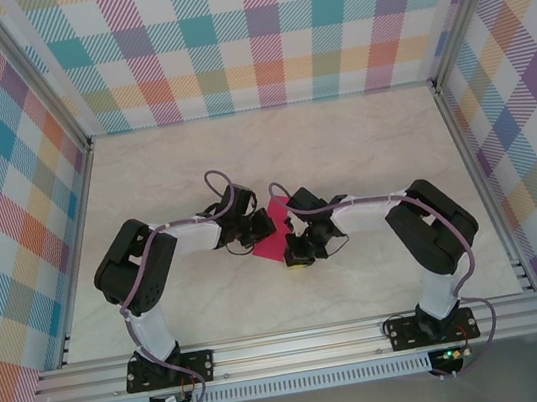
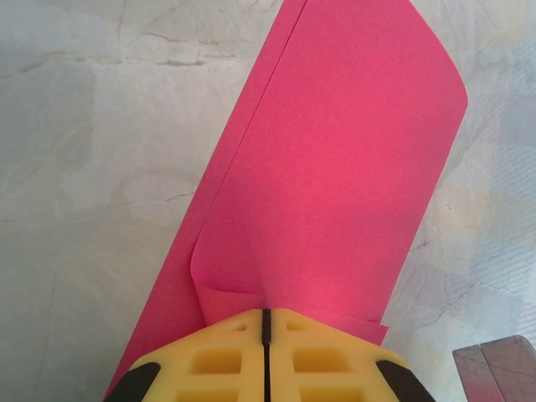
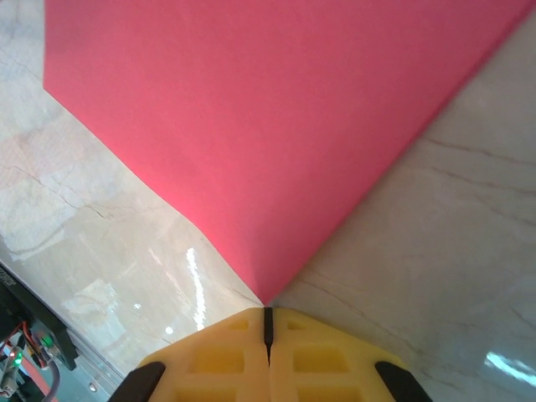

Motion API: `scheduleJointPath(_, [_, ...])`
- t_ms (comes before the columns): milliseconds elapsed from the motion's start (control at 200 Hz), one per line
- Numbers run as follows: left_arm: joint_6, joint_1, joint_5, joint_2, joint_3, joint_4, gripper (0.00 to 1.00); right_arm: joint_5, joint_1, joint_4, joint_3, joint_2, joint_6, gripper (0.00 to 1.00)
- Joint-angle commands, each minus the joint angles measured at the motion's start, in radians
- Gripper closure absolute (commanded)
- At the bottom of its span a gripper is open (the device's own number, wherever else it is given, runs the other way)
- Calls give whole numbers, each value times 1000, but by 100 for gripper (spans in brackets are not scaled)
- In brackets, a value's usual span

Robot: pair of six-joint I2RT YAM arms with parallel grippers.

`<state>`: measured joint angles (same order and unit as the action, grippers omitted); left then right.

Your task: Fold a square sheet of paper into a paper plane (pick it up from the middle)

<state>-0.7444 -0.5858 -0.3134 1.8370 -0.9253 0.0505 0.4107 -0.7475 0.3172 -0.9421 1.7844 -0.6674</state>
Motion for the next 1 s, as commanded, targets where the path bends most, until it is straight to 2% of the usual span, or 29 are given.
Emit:
scheduleJointPath(0, [-4,0,50,32,43,-98,93,-49,-7,18,-5,-73,-17,95])
scheduleJointPath(130, [-5,0,50,29,43,-99,93,-94,-7,-19,-26,-71,-46,95])
scheduleJointPath(405, [-4,0,42,30,41,-93,93,-79,-6,-58,-57,30,-61,95])
scheduleJointPath(670, [13,6,42,19,38,-90,93,-97,-7,17,-31,70,-55,95])
scheduleJointPath(790, [56,41,37,12,33,-86,92,-137,-7,88,-21,101,-52,95])
scheduleJointPath(995, [142,96,-4,56,-13,-74,91,-144,-7,107,6,129,-54,96])
